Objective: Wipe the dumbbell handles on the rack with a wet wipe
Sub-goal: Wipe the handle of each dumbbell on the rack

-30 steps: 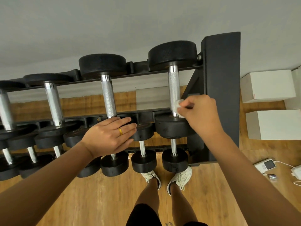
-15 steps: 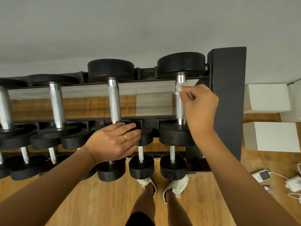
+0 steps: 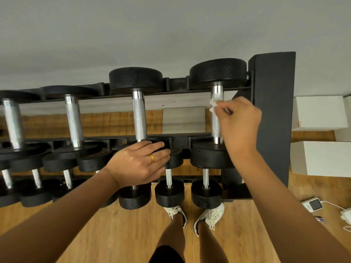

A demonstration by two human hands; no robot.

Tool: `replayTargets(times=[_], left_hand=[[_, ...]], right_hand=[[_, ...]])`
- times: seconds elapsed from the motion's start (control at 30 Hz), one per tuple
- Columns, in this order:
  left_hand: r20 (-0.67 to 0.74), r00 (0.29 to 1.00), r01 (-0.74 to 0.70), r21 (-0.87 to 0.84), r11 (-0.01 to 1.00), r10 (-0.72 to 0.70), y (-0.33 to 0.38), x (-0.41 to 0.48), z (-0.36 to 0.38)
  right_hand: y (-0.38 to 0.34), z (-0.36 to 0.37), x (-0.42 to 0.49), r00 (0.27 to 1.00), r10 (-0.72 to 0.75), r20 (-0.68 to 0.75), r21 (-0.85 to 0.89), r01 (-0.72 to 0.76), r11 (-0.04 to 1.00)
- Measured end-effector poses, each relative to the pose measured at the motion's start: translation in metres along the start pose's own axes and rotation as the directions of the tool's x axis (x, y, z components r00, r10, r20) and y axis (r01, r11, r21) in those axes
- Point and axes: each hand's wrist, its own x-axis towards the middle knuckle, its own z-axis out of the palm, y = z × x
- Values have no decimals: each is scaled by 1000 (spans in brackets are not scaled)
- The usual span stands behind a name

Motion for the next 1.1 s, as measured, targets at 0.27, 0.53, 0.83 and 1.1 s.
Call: replayTargets(times=[0.27,0.53,0.83,1.1], left_hand=[[8,1000,23,-5,1000,-23,2,0,1],[7,1000,20,3,1000,-20,2,-1,1],[-13,1000,19,7,1000,-19,1,1,0],[-15,1000,3,-22,1000,-4,-1,-2,2]], right_hand=[[0,-8,-9,998,12,58,-3,-12,1000],[-7,-8,8,997,12,75,6,-13,1000],[-1,-16,-4,990,-3,138,27,0,1000],[4,-34,-31,941,70,331,-77,-47,996]])
